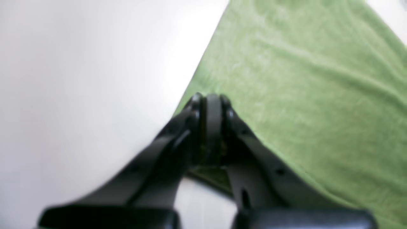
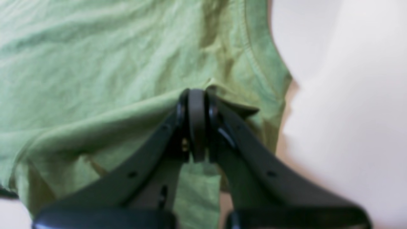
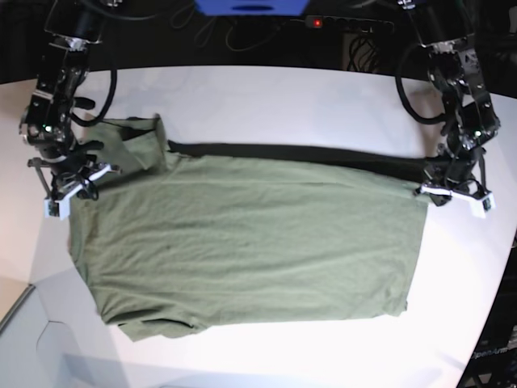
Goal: Layout the t-shirt on the table in an organized manner, then fold the t-shirt properly
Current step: 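Lift the collar-side edge with both grippers and fold it over the shirt, then hold the folded edge with both grippers and adjust the left gripper's corner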
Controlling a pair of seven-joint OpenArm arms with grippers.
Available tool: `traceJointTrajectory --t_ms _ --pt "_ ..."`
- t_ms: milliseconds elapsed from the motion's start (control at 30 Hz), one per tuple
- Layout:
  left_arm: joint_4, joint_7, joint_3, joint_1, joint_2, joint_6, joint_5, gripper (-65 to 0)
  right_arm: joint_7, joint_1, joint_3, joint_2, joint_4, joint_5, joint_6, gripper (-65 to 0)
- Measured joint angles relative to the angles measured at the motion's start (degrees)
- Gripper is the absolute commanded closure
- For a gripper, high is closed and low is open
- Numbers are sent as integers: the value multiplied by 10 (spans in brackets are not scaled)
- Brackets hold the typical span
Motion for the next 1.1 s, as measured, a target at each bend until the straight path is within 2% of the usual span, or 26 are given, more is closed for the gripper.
traceJointTrajectory --t_ms 133,567,1100 --pt "-8 -4 -21 -14 -1 0 0 0 6 8 0 0 0 0 0 0" --pt "-56 0 -21 -30 1 0 0 0 -4 34 -2 0 -1 0 0 0" --pt "-104 2 -21 -80 1 0 2 0 4 74 -4 7 -80 0 0 0"
